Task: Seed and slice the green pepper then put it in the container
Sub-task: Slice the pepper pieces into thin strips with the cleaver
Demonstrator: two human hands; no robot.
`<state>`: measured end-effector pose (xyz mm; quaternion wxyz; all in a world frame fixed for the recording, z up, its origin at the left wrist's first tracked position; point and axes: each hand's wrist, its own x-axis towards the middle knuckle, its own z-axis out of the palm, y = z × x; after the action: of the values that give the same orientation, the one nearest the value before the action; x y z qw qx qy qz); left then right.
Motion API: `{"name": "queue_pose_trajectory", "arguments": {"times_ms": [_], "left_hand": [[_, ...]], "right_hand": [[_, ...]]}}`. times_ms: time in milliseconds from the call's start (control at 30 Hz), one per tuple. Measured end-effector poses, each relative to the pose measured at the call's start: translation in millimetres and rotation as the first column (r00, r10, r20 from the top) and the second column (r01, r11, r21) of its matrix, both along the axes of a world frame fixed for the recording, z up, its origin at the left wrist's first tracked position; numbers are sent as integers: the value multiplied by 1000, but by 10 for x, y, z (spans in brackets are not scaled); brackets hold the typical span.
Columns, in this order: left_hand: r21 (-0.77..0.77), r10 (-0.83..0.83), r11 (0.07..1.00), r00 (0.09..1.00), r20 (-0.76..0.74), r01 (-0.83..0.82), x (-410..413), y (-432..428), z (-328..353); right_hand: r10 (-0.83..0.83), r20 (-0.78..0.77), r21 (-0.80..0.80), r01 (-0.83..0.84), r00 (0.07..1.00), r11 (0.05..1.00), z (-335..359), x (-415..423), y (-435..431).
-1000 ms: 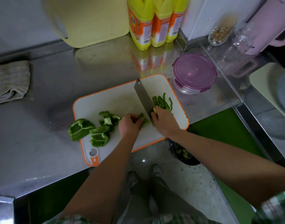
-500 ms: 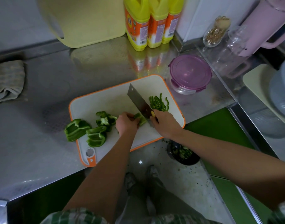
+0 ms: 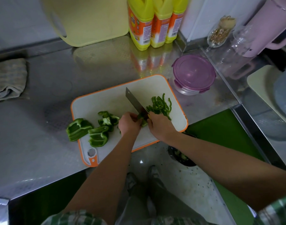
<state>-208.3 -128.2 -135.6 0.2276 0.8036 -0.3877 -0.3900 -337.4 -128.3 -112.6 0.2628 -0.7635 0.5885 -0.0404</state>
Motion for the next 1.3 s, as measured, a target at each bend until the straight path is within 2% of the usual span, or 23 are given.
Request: {"name": "queue_pose_trajectory", "arguments": {"times_ms": [133, 300, 467, 667, 1000, 1300], "left_hand": [[-39, -53, 998, 997, -60, 51, 50, 48, -3], [-55, -8, 998, 992, -124, 1, 63, 82, 31], [-52, 34, 998, 989, -141, -42, 53, 75, 41], [-16, 83, 996, 993, -81, -85, 5, 48, 48], [15, 75, 997, 993, -96, -74, 16, 17, 37], [-54, -6, 999, 990, -140, -1, 66, 88, 16]], "right_hand": [[-46, 45, -15, 46, 998, 999, -18, -20, -16], [-149, 125, -3, 150, 981, 989, -1, -25, -50], [-94, 152, -51, 103, 984, 993, 110, -117, -62], [-49, 106, -3, 50, 993, 999, 148, -84, 18], [-58, 28, 34, 58, 998, 998, 69, 42, 66], [-119, 73, -45, 123, 990, 991, -37, 157, -21]]}}
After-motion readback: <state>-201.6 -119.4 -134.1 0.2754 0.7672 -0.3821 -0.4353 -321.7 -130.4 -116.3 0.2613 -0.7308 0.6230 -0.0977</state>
